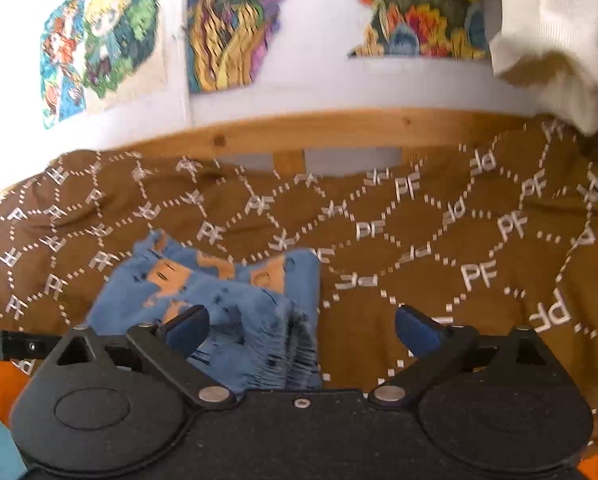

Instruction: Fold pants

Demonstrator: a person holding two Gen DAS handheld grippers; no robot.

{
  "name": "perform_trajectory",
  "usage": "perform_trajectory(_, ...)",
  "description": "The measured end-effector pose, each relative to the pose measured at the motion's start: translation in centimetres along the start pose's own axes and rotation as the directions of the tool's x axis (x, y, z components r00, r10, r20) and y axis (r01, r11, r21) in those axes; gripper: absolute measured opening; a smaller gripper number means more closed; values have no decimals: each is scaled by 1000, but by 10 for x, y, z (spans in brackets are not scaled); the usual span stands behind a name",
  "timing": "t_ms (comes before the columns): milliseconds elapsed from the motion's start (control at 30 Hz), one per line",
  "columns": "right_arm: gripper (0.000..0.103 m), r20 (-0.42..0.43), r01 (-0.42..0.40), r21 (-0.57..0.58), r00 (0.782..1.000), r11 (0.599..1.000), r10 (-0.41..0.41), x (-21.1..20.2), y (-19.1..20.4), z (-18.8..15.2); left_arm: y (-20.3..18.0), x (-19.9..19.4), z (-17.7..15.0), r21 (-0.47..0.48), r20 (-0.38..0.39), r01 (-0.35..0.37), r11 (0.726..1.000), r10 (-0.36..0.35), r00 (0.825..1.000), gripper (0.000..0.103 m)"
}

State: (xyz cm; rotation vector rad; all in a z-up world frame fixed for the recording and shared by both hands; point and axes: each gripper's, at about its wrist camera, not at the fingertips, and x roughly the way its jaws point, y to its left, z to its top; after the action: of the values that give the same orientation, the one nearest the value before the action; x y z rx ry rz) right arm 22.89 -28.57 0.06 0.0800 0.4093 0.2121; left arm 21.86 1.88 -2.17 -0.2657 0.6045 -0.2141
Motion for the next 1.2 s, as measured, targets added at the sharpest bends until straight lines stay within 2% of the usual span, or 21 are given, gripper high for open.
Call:
perform_trajectory(133, 102, 62, 11, -34, 998, 999, -9, -21, 13, 7, -11, -23, 8, 36, 34, -21, 999, 20, 999, 103)
perform_trajectory(367, 102, 162, 22, -39, 987, 999, -16, -64, 32, 14, -26, -57, 11, 86, 102, -76, 993, 67, 992, 103)
perform_trajectory(567, 102, 204, 43, -27, 978, 999, -37, -101, 43, 12, -40, -85, 2, 121, 161, -121, 985, 101, 982, 103)
perform_trajectory(867, 102, 186, 81, -51, 980, 995, -70, -155, 60, -17, -55, -130, -37, 139, 235, -182, 973, 147, 961, 103)
perform_trajectory(1200, 102, 149, 113, -19, 983, 993, -109, -187, 70, -49, -52, -148, -71, 115, 211, -196, 974, 169, 963, 103)
